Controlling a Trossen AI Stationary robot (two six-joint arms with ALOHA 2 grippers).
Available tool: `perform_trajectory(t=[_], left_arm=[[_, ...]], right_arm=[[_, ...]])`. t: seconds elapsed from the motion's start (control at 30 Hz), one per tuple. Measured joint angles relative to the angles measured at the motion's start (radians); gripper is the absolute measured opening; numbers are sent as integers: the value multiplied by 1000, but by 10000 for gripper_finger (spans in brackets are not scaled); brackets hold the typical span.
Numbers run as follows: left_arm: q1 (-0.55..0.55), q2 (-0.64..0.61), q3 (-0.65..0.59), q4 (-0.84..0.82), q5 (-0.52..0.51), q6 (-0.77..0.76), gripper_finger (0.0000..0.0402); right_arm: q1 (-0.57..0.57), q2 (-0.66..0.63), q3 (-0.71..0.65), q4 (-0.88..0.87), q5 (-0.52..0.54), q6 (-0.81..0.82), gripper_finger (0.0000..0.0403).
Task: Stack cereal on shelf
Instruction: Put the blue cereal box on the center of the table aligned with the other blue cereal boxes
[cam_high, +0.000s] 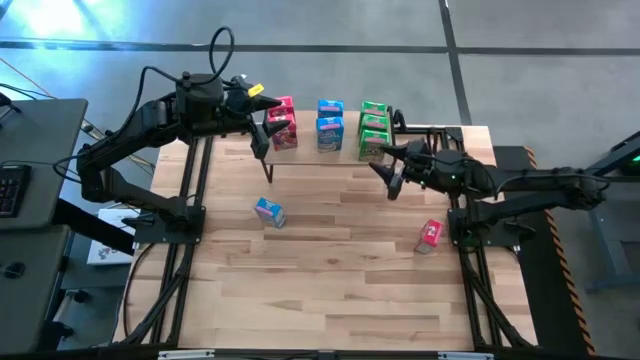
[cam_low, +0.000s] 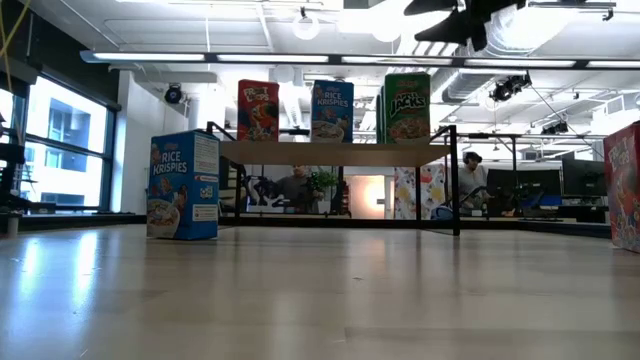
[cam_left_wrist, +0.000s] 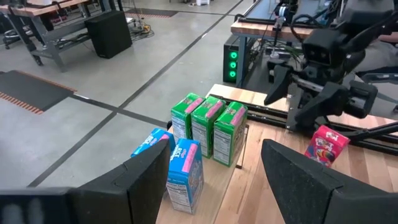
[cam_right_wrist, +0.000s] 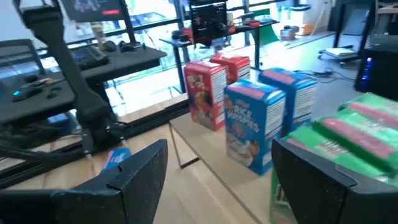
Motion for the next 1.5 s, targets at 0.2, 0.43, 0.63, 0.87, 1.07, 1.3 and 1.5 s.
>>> perform_trajectory(t=[0.2,0.43,0.63,0.87,1.07,1.3,1.5], left_arm=[[0,0,0,21,0,-13,246],[0,0,0,44,4,-63,246],[0,-16,0,29,165,-44,246],[-25,-78,0,-79,253,-10,246],[-88,-141,0,-195,258,74,246],[-160,-162,0,-288,247,98,246],[-183,-148,1,-399,224,169,246]], right_arm=[[29,0,71,-66,38,0,279],[67,1,121,-69,38,0,279],[102,1,138,-71,60,0,279],[126,1,138,-72,99,9,279],[126,1,138,-72,100,26,279],[123,1,138,-72,100,26,279],[123,1,138,-76,100,19,279]])
